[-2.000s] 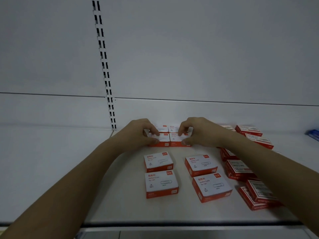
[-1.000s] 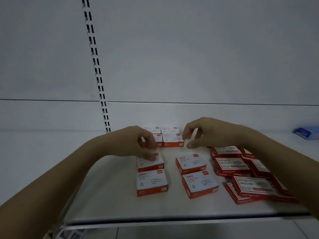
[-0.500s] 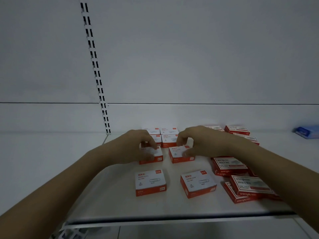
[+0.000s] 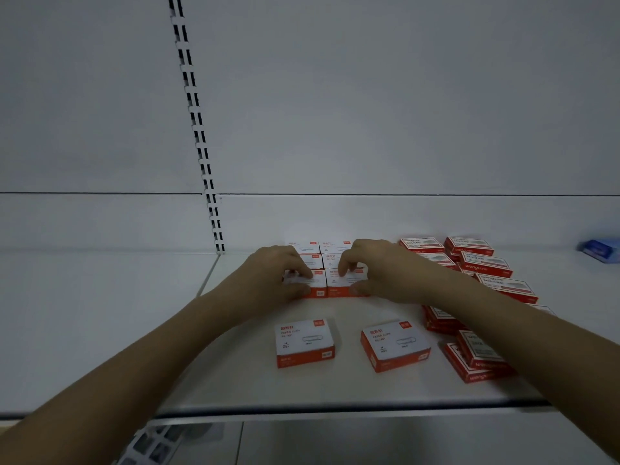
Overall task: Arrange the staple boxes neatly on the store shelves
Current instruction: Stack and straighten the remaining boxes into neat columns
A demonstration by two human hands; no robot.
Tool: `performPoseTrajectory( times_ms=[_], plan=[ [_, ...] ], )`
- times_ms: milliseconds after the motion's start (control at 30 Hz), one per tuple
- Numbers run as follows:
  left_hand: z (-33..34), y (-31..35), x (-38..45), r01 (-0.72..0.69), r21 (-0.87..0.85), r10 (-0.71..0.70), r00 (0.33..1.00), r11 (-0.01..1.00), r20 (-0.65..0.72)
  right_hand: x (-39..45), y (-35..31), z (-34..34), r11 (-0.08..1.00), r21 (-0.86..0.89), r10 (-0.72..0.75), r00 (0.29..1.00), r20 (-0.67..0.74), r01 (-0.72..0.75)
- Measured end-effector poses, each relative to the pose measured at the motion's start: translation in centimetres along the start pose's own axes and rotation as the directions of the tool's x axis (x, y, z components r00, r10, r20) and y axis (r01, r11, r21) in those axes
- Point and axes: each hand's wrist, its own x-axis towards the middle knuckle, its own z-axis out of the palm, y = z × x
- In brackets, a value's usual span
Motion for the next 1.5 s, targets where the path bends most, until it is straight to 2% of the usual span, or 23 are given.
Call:
performPoseTrajectory(
  times_ms=[233,333,433,467,533,600,667,733,900,1067,1167,1300,1333,1400,1467,1500],
  plan=[
    [0.1,0.4,-0.6,0.021,0.046,-0.021,1.000,0.999,-0.001,-0.1,-0.2,-0.2,1.000,-0.001,0.021,1.000,0.016,-0.021],
    [-0.8,0.8,-1.0,-0.021,0.057,0.020,1.000,0.998,0.020,-0.6,-0.3,-0.9,0.999,0.025,0.026,1.000,-0.003,-0.026],
    [-2.6,1.8,-1.9,-0.045,-0.078,0.058,0.983,0.996,0.173,-1.9,-0.5,-2.4,0.995,0.103,0.008,1.000,-0.024,-0.006],
    [-3.2,2.3,-2.3,-0.028,-0.118,0.056,0.969,0.993,0.240,-2.5,-0.6,-3.0,0.990,0.138,0.011,1.000,0.025,-0.014],
    [-4.0,2.8,-2.9,-0.013,-0.153,0.064,0.940,0.988,0.334,-3.7,-1.1,-4.2,0.983,0.171,0.022,0.975,0.220,-0.061],
    [-4.1,3.0,-3.3,-0.025,-0.140,0.080,0.914,0.990,0.398,-4.6,-1.7,-4.7,0.991,0.102,0.033,0.909,0.414,-0.082],
    [-3.6,3.1,-3.7,-0.030,-0.119,0.079,0.899,0.992,0.431,-5.1,-2.2,-4.4,0.999,0.024,0.029,0.871,0.491,-0.046],
    [-3.0,3.2,-3.8,-0.036,-0.116,0.079,0.917,0.993,0.391,-5.2,-2.4,-3.8,1.000,-0.003,0.023,0.888,0.459,-0.024],
    [-1.9,2.9,-3.3,-0.082,-0.038,0.088,0.980,0.996,0.176,-4.5,-2.2,-2.4,0.999,0.024,0.017,0.979,0.204,-0.022],
    [-0.6,2.4,-2.6,-0.068,0.012,0.068,0.997,0.998,0.034,-3.2,-2.3,-0.8,1.000,0.019,-0.020,1.000,0.011,0.020],
    [-0.1,1.8,-2.3,-0.076,0.004,0.076,0.997,0.997,-0.005,-2.9,-2.3,-0.4,1.000,0.030,-0.005,0.999,-0.038,0.006],
    [0.5,1.4,-2.7,-0.103,-0.042,0.101,0.994,0.994,-0.047,-3.1,-2.3,-0.2,0.997,0.082,0.008,1.000,-0.018,-0.006],
    [0.6,1.7,-2.8,-0.058,-0.105,0.048,0.994,0.993,-0.096,-3.1,-2.3,-0.2,0.991,0.135,0.030,0.999,-0.044,-0.024],
    [0.5,2.2,-2.8,0.080,-0.325,-0.149,0.970,0.942,-0.194,-2.8,-2.4,-0.2,0.943,0.316,0.157,0.976,-0.149,-0.103],
    [0.2,3.1,-2.3,0.208,-0.556,-0.356,0.918,0.805,-0.173,-2.1,-2.3,-0.5,0.818,0.543,0.342,0.920,-0.191,-0.191],
    [0.0,3.4,-2.0,0.257,-0.654,-0.433,0.893,0.712,-0.121,-1.6,-2.2,-0.6,0.728,0.643,0.424,0.893,-0.147,-0.240]
  ],
)
